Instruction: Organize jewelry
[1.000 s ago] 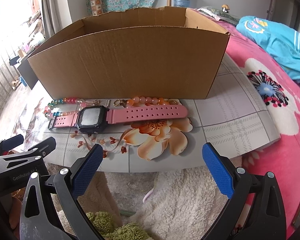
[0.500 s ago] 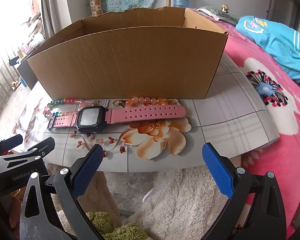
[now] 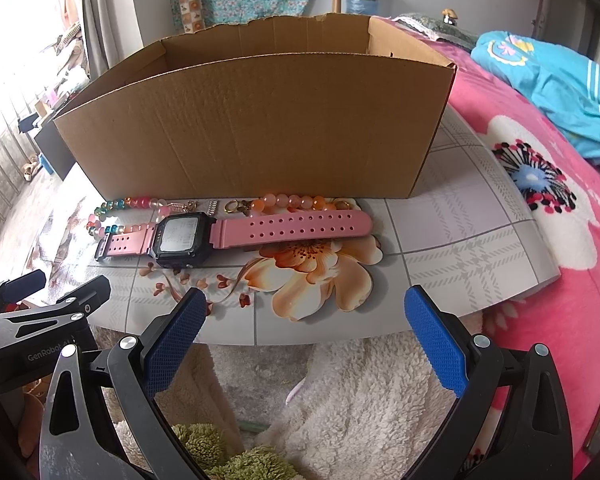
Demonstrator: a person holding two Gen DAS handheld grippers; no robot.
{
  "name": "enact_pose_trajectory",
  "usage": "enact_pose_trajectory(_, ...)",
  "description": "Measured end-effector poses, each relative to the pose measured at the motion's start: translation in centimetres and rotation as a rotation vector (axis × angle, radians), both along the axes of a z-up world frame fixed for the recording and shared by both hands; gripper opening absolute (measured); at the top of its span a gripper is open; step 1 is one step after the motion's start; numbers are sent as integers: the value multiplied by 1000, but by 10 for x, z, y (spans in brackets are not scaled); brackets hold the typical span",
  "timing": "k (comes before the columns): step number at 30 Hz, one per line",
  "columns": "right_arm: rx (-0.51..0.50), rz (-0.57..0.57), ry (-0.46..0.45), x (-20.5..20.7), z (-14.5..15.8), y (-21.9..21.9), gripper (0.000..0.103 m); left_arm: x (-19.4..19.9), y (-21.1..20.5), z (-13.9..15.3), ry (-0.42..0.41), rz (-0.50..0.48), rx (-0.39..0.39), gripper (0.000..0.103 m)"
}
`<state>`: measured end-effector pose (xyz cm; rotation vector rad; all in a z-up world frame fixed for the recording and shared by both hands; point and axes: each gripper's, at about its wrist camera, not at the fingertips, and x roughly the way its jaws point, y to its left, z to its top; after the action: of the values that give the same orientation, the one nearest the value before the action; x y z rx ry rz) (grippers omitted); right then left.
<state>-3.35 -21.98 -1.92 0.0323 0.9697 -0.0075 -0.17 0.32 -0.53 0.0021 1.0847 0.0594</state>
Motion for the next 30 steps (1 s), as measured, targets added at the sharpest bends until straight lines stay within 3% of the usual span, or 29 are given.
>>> enact_pose_trajectory(9,13,8,-2,4,0,-2,95,2,5,-3,-4,-16,-23,97)
enact_pose_trajectory(13,0,56,-46,4,4,-2,95,3,16,-4,-36,-67,-58,97)
enact_pose_trajectory(15,-10,116,-74,6,8,1,95,2,22,-3,-61,-85,-72,97)
enact_pose_trajectory(18,-37,253,-102,12,13,12,90,1,36,3,-137,-154,-174,97)
enact_pose_trajectory(21,-45,397,-95,21,13,25,84,-1,50,9,-199,-175,-211,97)
enact_pose_trajectory(26,-42,596,-45,45,5,47,78,0,64,14,-231,-207,-216,97)
enact_pose_trajectory(30,-83,747,32,63,-8,68,78,-2,56,13,-234,-245,-132,97)
